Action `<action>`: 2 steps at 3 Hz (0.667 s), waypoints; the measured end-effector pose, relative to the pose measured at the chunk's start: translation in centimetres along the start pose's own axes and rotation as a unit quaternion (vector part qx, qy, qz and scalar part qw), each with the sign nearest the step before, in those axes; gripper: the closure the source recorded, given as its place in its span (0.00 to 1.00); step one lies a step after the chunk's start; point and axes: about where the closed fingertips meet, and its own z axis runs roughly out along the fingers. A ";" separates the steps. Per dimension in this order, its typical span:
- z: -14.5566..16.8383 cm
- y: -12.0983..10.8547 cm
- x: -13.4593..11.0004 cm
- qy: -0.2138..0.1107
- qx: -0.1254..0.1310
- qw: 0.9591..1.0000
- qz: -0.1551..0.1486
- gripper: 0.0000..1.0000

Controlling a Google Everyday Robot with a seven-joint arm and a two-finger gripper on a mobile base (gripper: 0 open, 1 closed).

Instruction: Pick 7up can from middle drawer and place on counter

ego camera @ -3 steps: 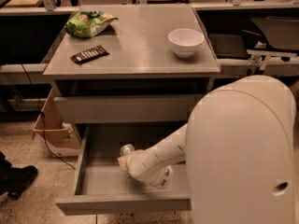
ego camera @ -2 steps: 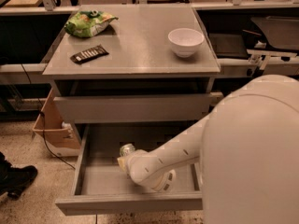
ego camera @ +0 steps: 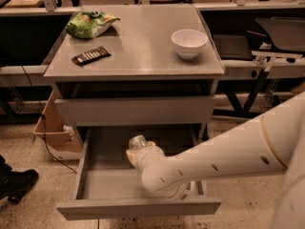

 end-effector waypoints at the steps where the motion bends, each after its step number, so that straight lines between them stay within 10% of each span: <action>1: -4.1 -3.4 -6.1 -0.061 0.023 0.998 -0.013 1.00; 2: -4.3 -3.6 -6.9 -0.071 0.028 0.997 -0.016 1.00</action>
Offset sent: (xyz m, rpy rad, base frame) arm 0.0149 -0.0247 0.0574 0.0081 -0.1030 -0.0211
